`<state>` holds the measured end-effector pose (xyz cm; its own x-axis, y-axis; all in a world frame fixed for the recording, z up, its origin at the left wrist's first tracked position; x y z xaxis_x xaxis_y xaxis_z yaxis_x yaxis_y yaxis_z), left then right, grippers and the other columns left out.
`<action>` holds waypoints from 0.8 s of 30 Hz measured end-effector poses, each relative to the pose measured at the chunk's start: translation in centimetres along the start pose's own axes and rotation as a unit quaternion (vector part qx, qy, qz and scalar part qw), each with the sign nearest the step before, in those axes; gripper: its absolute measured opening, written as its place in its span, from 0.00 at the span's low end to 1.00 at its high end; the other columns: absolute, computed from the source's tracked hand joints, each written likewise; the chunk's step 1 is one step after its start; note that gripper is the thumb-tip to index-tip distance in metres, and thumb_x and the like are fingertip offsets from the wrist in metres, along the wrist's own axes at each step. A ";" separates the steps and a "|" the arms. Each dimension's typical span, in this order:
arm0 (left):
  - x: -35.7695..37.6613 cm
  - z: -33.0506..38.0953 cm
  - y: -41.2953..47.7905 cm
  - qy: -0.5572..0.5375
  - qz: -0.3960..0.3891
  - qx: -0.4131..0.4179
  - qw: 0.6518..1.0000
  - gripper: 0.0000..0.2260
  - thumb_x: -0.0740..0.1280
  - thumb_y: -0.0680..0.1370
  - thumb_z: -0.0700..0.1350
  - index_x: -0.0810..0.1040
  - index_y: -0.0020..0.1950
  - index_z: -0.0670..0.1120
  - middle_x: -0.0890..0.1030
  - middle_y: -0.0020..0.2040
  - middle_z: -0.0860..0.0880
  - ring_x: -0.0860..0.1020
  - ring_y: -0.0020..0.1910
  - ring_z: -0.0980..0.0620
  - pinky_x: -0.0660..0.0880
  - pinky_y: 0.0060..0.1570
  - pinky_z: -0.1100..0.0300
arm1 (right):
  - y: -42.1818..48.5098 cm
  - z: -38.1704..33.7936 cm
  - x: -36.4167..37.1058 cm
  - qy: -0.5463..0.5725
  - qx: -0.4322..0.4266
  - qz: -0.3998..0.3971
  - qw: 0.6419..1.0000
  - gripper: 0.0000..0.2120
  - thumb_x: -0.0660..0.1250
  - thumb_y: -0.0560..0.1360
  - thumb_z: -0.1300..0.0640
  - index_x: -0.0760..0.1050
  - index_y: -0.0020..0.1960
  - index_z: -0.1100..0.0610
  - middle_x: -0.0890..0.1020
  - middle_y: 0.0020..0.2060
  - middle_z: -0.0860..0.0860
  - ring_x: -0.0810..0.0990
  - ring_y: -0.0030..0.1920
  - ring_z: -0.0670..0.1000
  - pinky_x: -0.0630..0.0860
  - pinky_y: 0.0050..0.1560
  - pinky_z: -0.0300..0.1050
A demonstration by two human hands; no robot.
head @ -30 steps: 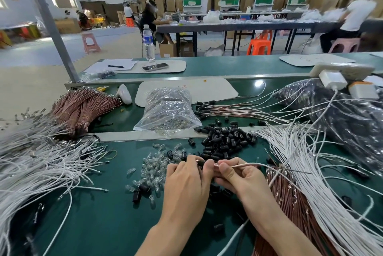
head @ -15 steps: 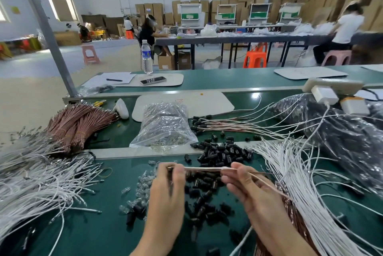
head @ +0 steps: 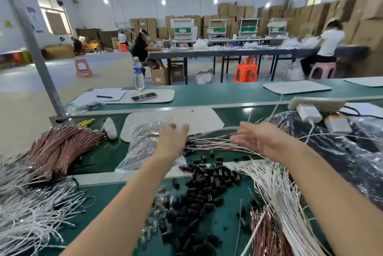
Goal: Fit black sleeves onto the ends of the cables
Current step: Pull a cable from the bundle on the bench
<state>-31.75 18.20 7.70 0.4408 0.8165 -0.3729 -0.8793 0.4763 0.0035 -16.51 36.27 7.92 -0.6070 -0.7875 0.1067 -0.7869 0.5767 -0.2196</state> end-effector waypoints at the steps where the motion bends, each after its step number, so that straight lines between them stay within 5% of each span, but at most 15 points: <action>1: 1.6 0.1 -0.9 0.053 -0.039 0.026 0.998 0.18 0.62 0.84 0.52 0.73 0.68 0.41 0.82 0.56 0.44 0.81 0.50 0.46 0.80 0.55 0.48 | -0.1 0.8 -0.4 0.004 0.000 0.003 1.000 0.16 0.64 0.83 0.61 0.71 0.65 0.72 0.82 0.55 0.67 0.86 0.49 0.57 0.84 0.44 0.42; 3: 5.9 -0.2 -3.7 0.163 -0.167 0.067 0.970 0.15 0.61 0.84 0.55 0.79 0.58 0.45 0.84 0.48 0.48 0.81 0.38 0.51 0.81 0.46 0.52 | -0.1 1.7 -1.4 0.014 -0.029 0.025 0.999 0.14 0.63 0.83 0.62 0.73 0.64 0.71 0.83 0.54 0.66 0.86 0.48 0.56 0.84 0.47 0.41; 6: 11.0 -3.0 -8.4 0.332 -0.323 0.047 0.885 0.22 0.60 0.83 0.59 0.81 0.50 0.41 0.85 0.38 0.47 0.79 0.31 0.50 0.78 0.38 0.59 | -0.3 3.0 -2.7 0.013 -0.049 0.070 0.996 0.10 0.61 0.84 0.64 0.75 0.62 0.67 0.84 0.50 0.61 0.83 0.45 0.54 0.83 0.49 0.42; 9: 13.2 -4.0 -11.3 0.416 -0.344 0.055 0.840 0.20 0.63 0.83 0.58 0.77 0.45 0.40 0.78 0.32 0.48 0.77 0.30 0.47 0.77 0.39 0.57 | -0.9 4.4 -3.3 0.013 -0.058 0.090 0.994 0.09 0.58 0.84 0.65 0.75 0.60 0.62 0.84 0.48 0.59 0.83 0.42 0.52 0.82 0.46 0.41; 13: 14.6 -4.1 -13.1 0.492 -0.316 0.107 0.804 0.13 0.66 0.81 0.52 0.72 0.46 0.42 0.78 0.45 0.43 0.77 0.42 0.41 0.73 0.43 0.54 | -2.4 5.7 -3.5 0.003 -0.064 0.101 0.993 0.08 0.58 0.84 0.64 0.75 0.59 0.60 0.84 0.48 0.58 0.82 0.41 0.51 0.82 0.43 0.41; 15: 14.5 -4.6 -13.1 0.463 -0.324 0.083 0.821 0.14 0.65 0.82 0.51 0.77 0.49 0.39 0.79 0.43 0.43 0.80 0.42 0.41 0.74 0.41 0.55 | -3.2 5.9 -3.4 -0.006 -0.077 0.103 0.992 0.08 0.58 0.84 0.63 0.76 0.58 0.59 0.84 0.49 0.58 0.82 0.41 0.51 0.82 0.41 0.40; 18: 12.4 -3.7 -12.0 0.307 -0.309 0.047 0.899 0.15 0.62 0.84 0.54 0.80 0.53 0.43 0.84 0.44 0.46 0.80 0.36 0.50 0.80 0.39 0.54 | -4.2 5.9 -3.4 -0.047 -0.100 0.121 0.986 0.09 0.58 0.84 0.64 0.76 0.58 0.57 0.84 0.49 0.57 0.82 0.41 0.50 0.82 0.42 0.40; 22: 3.0 -1.1 -9.3 0.004 -0.112 0.088 0.990 0.08 0.63 0.83 0.50 0.78 0.51 0.48 0.83 0.42 0.50 0.79 0.32 0.62 0.77 0.33 0.65 | -5.0 6.7 -2.4 -0.236 -0.148 0.140 0.950 0.09 0.60 0.84 0.57 0.77 0.60 0.50 0.82 0.51 0.49 0.81 0.42 0.46 0.80 0.44 0.41; 24: -2.8 -3.1 -9.1 -0.188 0.002 0.059 0.980 0.09 0.63 0.83 0.49 0.79 0.51 0.46 0.84 0.40 0.51 0.80 0.33 0.59 0.77 0.33 0.64 | -5.0 7.5 -0.7 -0.348 -0.178 0.120 0.913 0.11 0.61 0.83 0.56 0.77 0.63 0.49 0.79 0.55 0.46 0.80 0.46 0.43 0.77 0.48 0.35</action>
<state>-25.53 10.59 5.86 0.4927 0.8702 -0.0041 -0.8637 0.4896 0.1194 -11.33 32.34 1.67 -0.6465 -0.5047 -0.5721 -0.7018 0.6875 0.1867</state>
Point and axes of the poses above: each hand's wrist, its own y-axis towards the middle knuckle, its own x-axis out of the palm, z = x × y, the point moved 10 cm from there along y, towards the middle knuckle
